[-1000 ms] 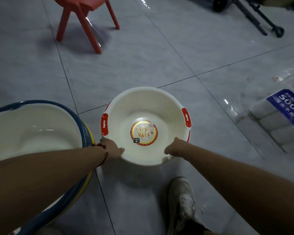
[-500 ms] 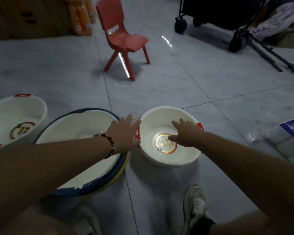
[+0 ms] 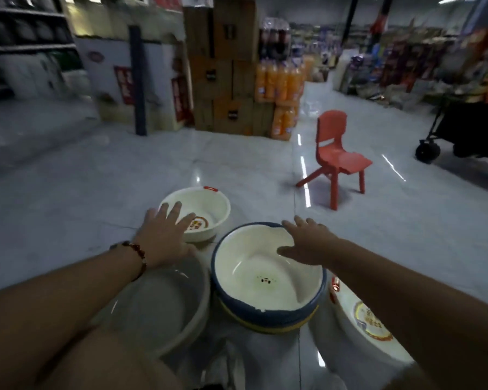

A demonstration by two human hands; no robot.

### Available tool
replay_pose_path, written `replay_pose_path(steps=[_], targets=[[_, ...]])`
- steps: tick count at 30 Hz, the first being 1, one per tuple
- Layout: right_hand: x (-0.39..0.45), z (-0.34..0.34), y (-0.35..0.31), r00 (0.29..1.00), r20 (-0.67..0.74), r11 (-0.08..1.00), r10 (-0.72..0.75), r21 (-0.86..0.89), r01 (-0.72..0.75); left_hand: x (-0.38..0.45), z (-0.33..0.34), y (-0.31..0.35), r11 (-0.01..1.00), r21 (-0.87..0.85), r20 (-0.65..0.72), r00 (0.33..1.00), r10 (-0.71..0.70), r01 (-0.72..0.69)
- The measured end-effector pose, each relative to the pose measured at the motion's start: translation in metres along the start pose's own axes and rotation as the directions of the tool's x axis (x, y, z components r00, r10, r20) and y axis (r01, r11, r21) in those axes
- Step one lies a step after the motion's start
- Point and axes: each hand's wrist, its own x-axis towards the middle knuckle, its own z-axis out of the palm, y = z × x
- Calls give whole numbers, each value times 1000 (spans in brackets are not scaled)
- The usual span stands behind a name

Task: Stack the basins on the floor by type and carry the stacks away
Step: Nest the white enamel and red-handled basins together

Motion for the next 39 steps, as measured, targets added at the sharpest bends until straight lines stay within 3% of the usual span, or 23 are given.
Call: replay_pose_path(steps=[5,10,19,22,24,26,28,29,31,33,39], targets=[[67,-4,-88,979,38,980,-199,-9,199,-7,14,-59,986,-96,11,991,-136,136],[154,23,-144,959,92,964,-267,11,267,28,79,-77,971,-131,59,979,-195,202],[341,134,-183,925,266,962,-273,76,262,148,204,-83,969,-140,225,959,-171,205],[390,158,-190,927,312,926,-207,368,83,186,235,-79,970,-141,255,954,-157,198],[417,168,-190,945,320,741,-67,650,-168,205,252,-76,975,-140,257,958,-130,170],[438,175,-189,889,449,390,88,806,-445,214,267,-69,973,-161,251,960,-120,164],[448,183,-190,756,646,-21,106,762,-648,213,281,-61,974,-153,257,958,-123,166],[451,187,-190,716,695,-169,64,715,-679,211,286,-58,976,-138,258,958,-128,168],[454,197,-190,702,711,-354,-34,649,-674,208,291,-56,977,-127,238,962,-135,169],[457,206,-190,707,704,-420,-72,621,-662,209,292,-58,976,-145,207,970,-131,163],[458,194,-181,652,758,-352,1,611,-709,211,294,-57,975,-153,225,966,-125,162]])
